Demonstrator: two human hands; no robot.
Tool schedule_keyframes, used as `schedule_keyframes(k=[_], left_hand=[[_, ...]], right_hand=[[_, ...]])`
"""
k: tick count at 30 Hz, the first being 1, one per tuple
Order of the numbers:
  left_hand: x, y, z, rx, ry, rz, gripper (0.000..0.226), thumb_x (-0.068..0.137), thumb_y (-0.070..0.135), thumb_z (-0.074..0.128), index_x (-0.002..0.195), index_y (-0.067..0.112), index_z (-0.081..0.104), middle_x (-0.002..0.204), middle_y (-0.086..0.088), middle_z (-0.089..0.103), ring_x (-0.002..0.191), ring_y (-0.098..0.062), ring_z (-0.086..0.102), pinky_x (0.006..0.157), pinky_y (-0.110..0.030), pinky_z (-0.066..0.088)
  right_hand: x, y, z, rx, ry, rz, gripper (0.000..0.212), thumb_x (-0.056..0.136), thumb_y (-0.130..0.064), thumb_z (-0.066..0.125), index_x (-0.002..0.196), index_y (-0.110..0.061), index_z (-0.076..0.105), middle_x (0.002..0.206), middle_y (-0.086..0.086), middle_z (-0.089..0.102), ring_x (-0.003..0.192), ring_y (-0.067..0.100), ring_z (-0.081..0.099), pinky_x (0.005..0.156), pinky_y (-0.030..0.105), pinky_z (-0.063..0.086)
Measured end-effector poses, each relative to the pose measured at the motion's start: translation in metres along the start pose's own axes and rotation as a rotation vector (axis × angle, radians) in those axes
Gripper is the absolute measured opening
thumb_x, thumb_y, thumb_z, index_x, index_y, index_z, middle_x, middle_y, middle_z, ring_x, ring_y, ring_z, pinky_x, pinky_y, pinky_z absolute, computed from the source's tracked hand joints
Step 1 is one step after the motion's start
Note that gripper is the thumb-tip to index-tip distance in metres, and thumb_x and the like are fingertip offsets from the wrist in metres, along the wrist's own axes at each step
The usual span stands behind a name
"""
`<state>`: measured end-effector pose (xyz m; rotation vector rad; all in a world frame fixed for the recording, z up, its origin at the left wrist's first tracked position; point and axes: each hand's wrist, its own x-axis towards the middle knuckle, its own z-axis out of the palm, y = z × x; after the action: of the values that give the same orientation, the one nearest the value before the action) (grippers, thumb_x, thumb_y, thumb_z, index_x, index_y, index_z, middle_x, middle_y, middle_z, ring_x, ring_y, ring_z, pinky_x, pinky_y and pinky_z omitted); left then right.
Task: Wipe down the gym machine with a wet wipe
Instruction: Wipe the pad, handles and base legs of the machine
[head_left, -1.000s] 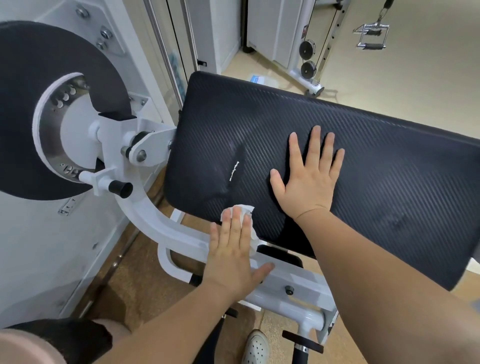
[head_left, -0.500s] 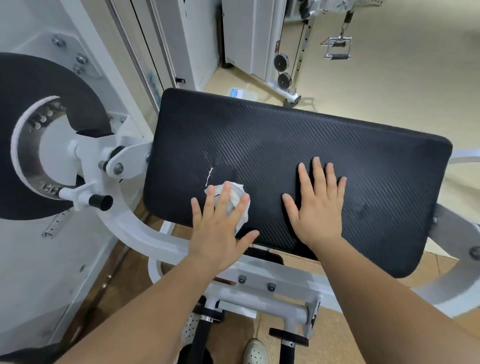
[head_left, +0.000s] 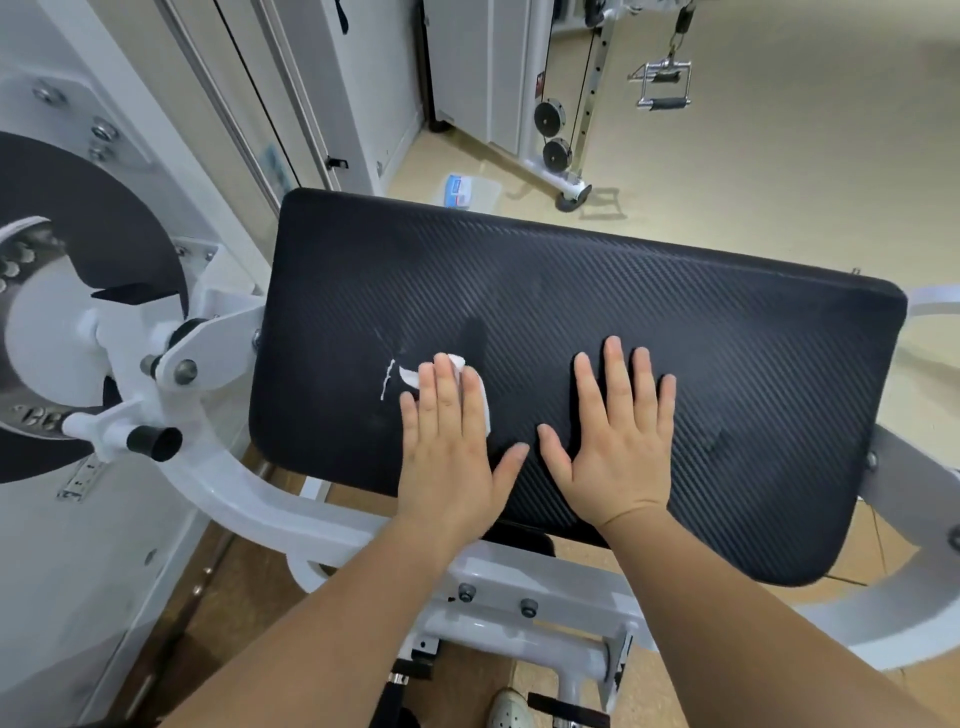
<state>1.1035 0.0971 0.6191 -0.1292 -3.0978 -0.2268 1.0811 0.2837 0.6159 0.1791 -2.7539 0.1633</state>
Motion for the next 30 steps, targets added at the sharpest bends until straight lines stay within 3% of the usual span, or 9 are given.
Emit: schedule_keyframes(k=[7,11,15,17,19,22,26,30], left_hand=[[0.115,-0.008,-0.053,-0.01,0.019,-0.053,0.095,0.095,0.071,0.009,0.161,0.004,-0.008,0.167,-0.023,-0.019,0.155,-0.038,-0.018,0.127,-0.054,-0.004],[0.112,0.032,-0.047,0.058,0.004,0.241,0.085,0.098,0.061,0.007,0.162,0.006,-0.004,0.169,-0.019,-0.016,0.156,-0.035,-0.018,0.127,-0.054,-0.005],[0.096,0.005,-0.04,0.16,-0.04,0.474,0.078,0.1,0.056,0.013,0.162,0.013,-0.005,0.171,-0.011,-0.013,0.158,-0.027,-0.014,0.127,-0.054,0.004],[0.107,-0.015,-0.045,0.177,-0.012,0.403,0.078,0.098,0.058,0.013,0.162,0.016,-0.007,0.171,-0.011,-0.013,0.158,-0.027,-0.012,0.128,-0.054,0.003],[0.128,-0.025,-0.057,0.149,0.016,0.215,0.079,0.099,0.059,0.011,0.162,0.015,-0.01,0.17,-0.011,-0.018,0.157,-0.028,-0.015,0.127,-0.051,-0.004],[0.15,-0.01,-0.069,0.053,0.037,0.058,0.08,0.1,0.06,0.008,0.162,0.014,-0.015,0.169,-0.011,-0.023,0.155,-0.028,-0.023,0.126,-0.052,-0.009],[0.131,0.032,-0.052,0.072,0.008,0.279,0.08,0.098,0.059,0.003,0.162,0.014,-0.015,0.169,-0.012,-0.022,0.155,-0.031,-0.022,0.126,-0.056,-0.005],[0.073,0.015,-0.022,0.052,0.035,0.388,0.074,0.103,0.051,0.019,0.164,0.01,0.005,0.172,-0.012,-0.008,0.159,-0.029,-0.007,0.127,-0.056,0.007]], right_hand=[[0.0,0.0,0.002,0.011,0.028,-0.003,0.079,0.094,-0.058,0.048,0.158,-0.014,0.039,0.17,0.015,0.021,0.157,0.04,0.016,0.127,0.059,0.005],[-0.001,0.0,0.003,0.016,0.045,-0.012,0.078,0.093,-0.057,0.048,0.157,-0.013,0.04,0.169,0.015,0.023,0.156,0.04,0.017,0.126,0.06,0.007],[-0.002,0.001,0.004,0.031,0.05,-0.018,0.078,0.092,-0.055,0.05,0.156,-0.013,0.042,0.169,0.015,0.024,0.156,0.039,0.017,0.126,0.06,0.01],[-0.002,0.001,0.004,0.033,0.056,-0.02,0.077,0.091,-0.054,0.051,0.156,-0.013,0.043,0.168,0.015,0.025,0.156,0.04,0.019,0.126,0.061,0.01],[-0.002,0.001,0.004,0.026,0.056,-0.018,0.077,0.091,-0.054,0.052,0.156,-0.014,0.043,0.168,0.015,0.026,0.156,0.04,0.019,0.126,0.061,0.011],[-0.002,0.0,0.004,0.011,0.046,-0.015,0.078,0.091,-0.055,0.053,0.157,-0.014,0.042,0.168,0.015,0.026,0.156,0.04,0.019,0.126,0.06,0.01],[-0.003,0.001,0.004,0.012,0.051,-0.016,0.077,0.092,-0.055,0.051,0.157,-0.014,0.042,0.168,0.015,0.025,0.156,0.039,0.018,0.126,0.06,0.01],[-0.004,0.002,0.004,0.052,0.056,0.007,0.082,0.095,-0.057,0.045,0.159,-0.008,0.033,0.169,0.017,0.02,0.157,0.037,0.014,0.128,0.056,0.006]])
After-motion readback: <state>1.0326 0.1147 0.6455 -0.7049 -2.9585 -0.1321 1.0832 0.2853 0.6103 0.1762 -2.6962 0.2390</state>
